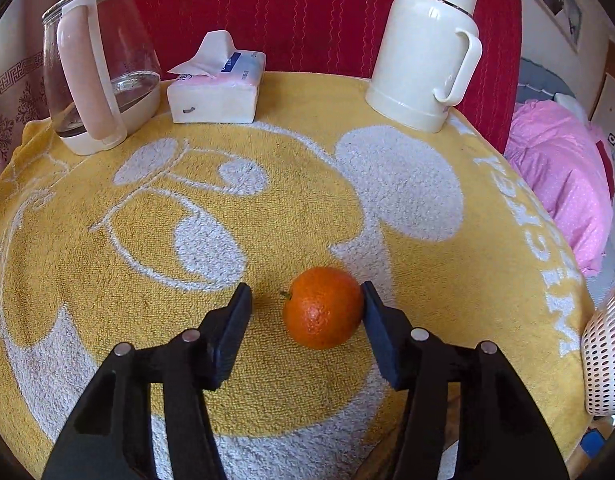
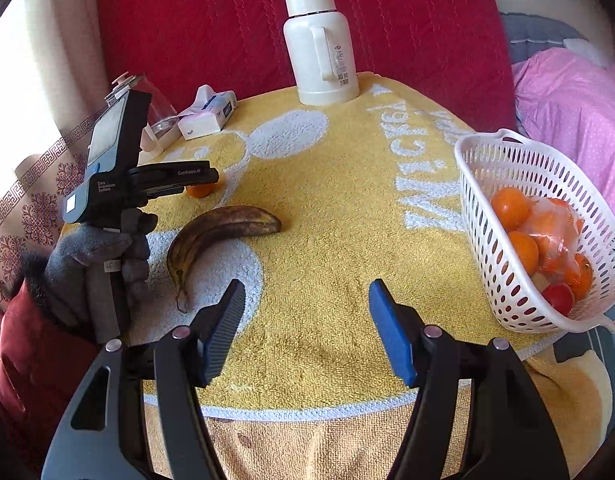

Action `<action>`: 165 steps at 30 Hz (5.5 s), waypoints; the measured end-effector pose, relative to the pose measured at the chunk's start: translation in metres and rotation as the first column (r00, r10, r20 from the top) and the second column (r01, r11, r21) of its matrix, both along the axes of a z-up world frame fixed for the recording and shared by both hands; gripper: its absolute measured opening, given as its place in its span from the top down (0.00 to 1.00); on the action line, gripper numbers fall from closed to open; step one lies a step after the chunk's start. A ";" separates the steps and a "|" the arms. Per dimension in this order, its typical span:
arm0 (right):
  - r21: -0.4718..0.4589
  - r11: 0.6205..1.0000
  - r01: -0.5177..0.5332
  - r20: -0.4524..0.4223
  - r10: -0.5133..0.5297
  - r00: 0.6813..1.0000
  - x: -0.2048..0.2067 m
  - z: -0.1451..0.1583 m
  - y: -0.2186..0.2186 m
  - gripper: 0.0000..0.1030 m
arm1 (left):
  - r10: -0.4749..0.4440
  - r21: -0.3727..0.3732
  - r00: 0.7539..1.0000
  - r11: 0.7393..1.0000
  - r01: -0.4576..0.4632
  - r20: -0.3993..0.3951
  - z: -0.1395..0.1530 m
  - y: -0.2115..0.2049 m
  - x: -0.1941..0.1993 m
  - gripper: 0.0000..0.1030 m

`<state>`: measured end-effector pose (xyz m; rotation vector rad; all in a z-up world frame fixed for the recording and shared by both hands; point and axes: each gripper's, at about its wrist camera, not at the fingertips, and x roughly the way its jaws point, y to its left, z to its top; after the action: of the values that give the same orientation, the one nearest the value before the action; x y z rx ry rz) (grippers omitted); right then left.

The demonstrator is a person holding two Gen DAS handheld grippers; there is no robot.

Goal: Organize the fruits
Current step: 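Grasp the small mandarin on the towel with the left gripper, then grasp the brown banana with the right gripper while the left holds the mandarin, then carry the banana over the white basket with the right gripper while the left holds the mandarin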

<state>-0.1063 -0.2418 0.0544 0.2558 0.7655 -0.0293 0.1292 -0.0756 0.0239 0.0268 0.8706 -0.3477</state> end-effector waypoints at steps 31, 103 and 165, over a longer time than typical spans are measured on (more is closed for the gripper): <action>0.333 0.937 -0.105 -0.159 0.165 0.973 0.120 -0.032 0.037 0.36 | 0.127 -0.148 0.989 0.982 -0.116 0.070 0.037 0.056 -0.011 0.63; -0.091 0.993 -0.070 0.021 0.072 0.997 0.079 0.018 0.058 0.66 | 0.043 -0.120 0.993 0.992 -0.029 0.111 0.039 0.022 -0.036 0.63; -0.031 0.934 0.355 0.069 -0.352 0.933 -0.018 0.048 -0.096 0.66 | -0.089 0.003 0.974 0.996 0.090 0.208 0.039 -0.027 -0.080 0.63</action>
<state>-0.1240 -0.3381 0.1022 0.3498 0.6479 -0.3778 0.0496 -0.1031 0.0626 0.0948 0.6617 -0.4244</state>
